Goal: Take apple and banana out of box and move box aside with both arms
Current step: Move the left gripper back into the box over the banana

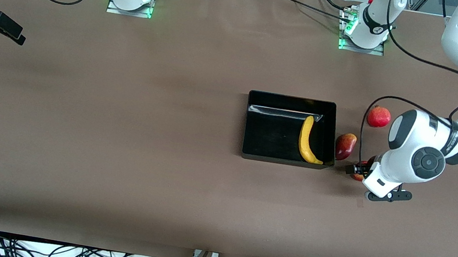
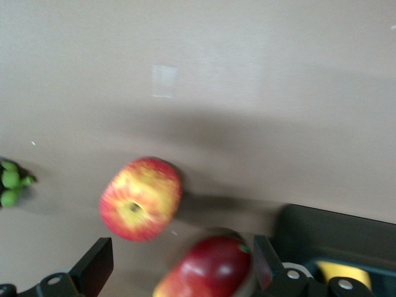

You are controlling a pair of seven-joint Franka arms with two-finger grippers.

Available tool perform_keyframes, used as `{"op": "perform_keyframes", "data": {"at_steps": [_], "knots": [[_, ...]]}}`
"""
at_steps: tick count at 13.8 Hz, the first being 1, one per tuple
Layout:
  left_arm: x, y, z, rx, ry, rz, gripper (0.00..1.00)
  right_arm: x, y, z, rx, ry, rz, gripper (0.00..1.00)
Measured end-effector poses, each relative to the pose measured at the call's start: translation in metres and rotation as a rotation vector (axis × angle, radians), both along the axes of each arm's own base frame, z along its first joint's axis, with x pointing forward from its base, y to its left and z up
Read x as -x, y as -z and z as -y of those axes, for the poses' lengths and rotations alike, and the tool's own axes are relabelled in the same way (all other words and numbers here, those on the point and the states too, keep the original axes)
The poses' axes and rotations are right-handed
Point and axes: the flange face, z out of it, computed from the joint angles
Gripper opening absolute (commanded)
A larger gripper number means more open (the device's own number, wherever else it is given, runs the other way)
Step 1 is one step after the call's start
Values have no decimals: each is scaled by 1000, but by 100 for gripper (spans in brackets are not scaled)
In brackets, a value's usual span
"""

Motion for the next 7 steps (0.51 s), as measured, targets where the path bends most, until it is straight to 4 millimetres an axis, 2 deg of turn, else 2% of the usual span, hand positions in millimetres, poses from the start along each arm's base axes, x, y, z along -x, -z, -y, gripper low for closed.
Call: {"op": "perform_keyframes", "data": {"at_steps": [3, 7], "knots": [[4, -22, 35, -11, -113, 30, 100, 0, 0, 0, 0, 0, 0, 100], [12, -28, 73, -25, -211, 43, 100, 0, 0, 0, 0, 0, 0, 100]]}}
